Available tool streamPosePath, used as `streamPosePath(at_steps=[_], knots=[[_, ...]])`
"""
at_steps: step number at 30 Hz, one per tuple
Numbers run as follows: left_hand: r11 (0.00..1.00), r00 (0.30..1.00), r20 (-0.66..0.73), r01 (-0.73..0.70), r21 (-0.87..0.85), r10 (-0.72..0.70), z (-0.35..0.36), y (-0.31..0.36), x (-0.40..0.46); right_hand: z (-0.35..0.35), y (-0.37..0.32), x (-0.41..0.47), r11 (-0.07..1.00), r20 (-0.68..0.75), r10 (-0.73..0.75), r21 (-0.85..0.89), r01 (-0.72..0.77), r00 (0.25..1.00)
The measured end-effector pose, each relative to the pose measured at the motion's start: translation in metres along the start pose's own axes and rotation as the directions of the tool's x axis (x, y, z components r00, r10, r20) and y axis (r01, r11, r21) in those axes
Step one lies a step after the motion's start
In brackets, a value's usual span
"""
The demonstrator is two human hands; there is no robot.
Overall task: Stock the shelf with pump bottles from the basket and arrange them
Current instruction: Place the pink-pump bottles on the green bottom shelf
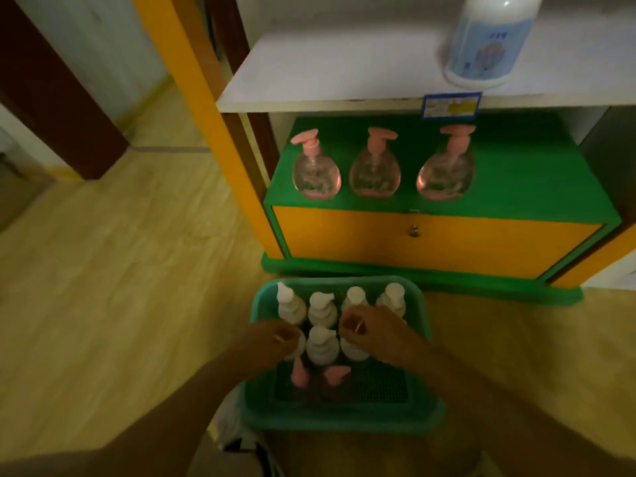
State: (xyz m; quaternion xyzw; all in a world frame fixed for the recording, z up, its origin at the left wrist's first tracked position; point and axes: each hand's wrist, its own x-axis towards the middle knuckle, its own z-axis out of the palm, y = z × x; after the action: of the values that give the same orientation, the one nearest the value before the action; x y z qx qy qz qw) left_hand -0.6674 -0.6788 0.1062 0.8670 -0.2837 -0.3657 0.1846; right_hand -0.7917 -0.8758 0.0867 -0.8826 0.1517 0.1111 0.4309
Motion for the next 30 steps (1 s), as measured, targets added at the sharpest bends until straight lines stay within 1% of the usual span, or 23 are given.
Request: streamPosePath(at_steps=[2,3,5,7,9,11,13,15,16,17,20,22,24,27,30], knots=[[0.993,0.991,0.118,0.045,0.106,-0.058,0.022,-0.022,-0.007,0.032,0.015,-0.004,0.996,0.109,0.073,-0.05,-0.068,0.991],[0.988,0.983,0.161,0.06,0.142,-0.083,0.033,-0.032,-0.007,0.045,0.019,-0.006,0.994,0.139,0.1,-0.057,-0.093,0.985],[0.981,0.972,0.206,0.079,0.18,-0.116,0.057,-0.052,0.001,0.066,0.027,-0.009,0.989,0.136,0.148,-0.046,-0.143,0.98],[0.982,0.965,0.228,0.092,0.165,-0.128,0.079,-0.07,0.012,0.082,0.034,-0.01,0.977,0.113,0.214,-0.009,-0.214,0.97],[0.991,0.971,0.21,0.103,0.082,-0.119,0.097,-0.081,0.021,0.095,0.038,-0.006,0.958,0.145,0.281,0.007,-0.285,0.949],[0.996,0.99,0.114,0.088,-0.017,-0.086,0.11,-0.084,0.028,0.107,0.041,0.001,0.931,0.188,0.348,0.05,-0.363,0.919],[0.992,0.998,0.015,0.064,-0.108,-0.063,0.118,-0.083,0.033,0.116,0.044,0.007,0.897,0.173,0.42,0.073,-0.436,0.891],[0.977,0.996,-0.026,0.075,-0.199,-0.082,0.124,-0.083,0.038,0.128,0.049,0.013,0.873,0.16,0.472,0.053,-0.485,0.867],[0.969,0.992,-0.023,0.114,-0.219,-0.122,0.126,-0.082,0.039,0.133,0.05,0.015,0.866,0.151,0.488,0.044,-0.499,0.86],[0.961,0.988,-0.031,0.141,-0.24,-0.152,0.129,-0.081,0.042,0.139,0.051,0.017,0.86,0.138,0.5,0.032,-0.509,0.855],[0.92,0.97,-0.033,0.216,-0.328,-0.24,0.134,-0.079,0.047,0.147,0.055,0.022,0.873,0.076,0.483,0.037,-0.487,0.872],[0.91,0.966,-0.04,0.226,-0.346,-0.255,0.136,-0.073,0.051,0.146,0.056,0.021,0.888,0.064,0.458,0.019,-0.46,0.887],[0.931,0.975,-0.04,0.196,-0.308,-0.219,0.138,-0.066,0.05,0.143,0.055,0.02,0.908,0.066,0.417,0.003,-0.418,0.906],[0.984,0.991,-0.072,0.102,-0.147,-0.113,0.136,-0.062,0.043,0.131,0.048,0.013,0.913,0.042,0.407,-0.002,-0.408,0.912],[0.999,0.999,-0.039,0.003,-0.053,-0.005,0.119,-0.054,0.026,0.117,0.044,-0.006,0.924,0.002,0.381,0.019,-0.381,0.925]])
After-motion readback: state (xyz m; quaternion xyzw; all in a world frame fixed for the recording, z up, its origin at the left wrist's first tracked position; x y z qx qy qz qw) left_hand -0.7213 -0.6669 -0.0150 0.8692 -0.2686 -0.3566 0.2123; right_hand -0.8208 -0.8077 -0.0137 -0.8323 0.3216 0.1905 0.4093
